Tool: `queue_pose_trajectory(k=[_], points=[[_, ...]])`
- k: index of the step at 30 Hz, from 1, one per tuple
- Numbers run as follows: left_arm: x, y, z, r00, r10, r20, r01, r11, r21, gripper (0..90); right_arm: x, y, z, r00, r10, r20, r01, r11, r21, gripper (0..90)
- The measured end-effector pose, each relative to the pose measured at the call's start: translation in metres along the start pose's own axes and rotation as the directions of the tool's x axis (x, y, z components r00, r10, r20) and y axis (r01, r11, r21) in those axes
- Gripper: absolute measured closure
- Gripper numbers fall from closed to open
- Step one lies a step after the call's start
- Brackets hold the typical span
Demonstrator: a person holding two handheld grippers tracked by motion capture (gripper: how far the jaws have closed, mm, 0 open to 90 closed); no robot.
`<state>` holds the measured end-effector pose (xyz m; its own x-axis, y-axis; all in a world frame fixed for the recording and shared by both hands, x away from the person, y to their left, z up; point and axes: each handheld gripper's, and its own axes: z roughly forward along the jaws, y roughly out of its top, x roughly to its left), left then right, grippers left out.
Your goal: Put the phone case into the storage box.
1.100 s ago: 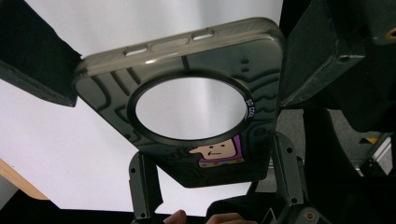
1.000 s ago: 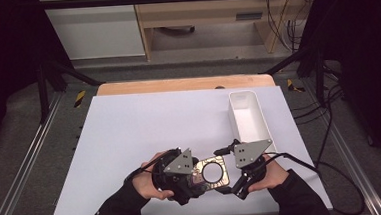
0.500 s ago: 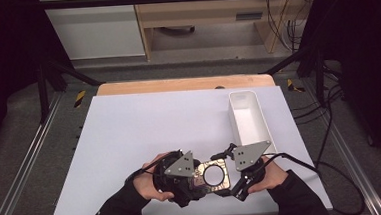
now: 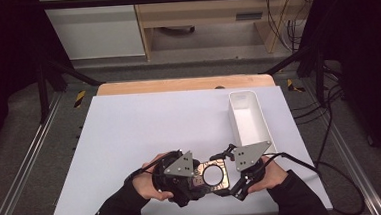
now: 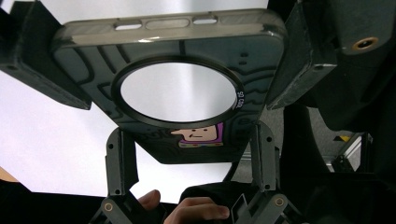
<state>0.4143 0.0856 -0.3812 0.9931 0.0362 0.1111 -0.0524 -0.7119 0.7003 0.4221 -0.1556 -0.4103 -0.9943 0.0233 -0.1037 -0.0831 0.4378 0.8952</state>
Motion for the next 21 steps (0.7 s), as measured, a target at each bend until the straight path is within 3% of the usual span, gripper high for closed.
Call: queue_pose_trajectory(k=[21], points=[[0.0000,-0.0003,0.0046,0.9999,0.013,-0.011,-0.013,0.9996,0.026,11.4,0.0000,-0.0009,0.0011,1.0000,0.008,-0.001,-0.008,1.000,0.025,11.8]])
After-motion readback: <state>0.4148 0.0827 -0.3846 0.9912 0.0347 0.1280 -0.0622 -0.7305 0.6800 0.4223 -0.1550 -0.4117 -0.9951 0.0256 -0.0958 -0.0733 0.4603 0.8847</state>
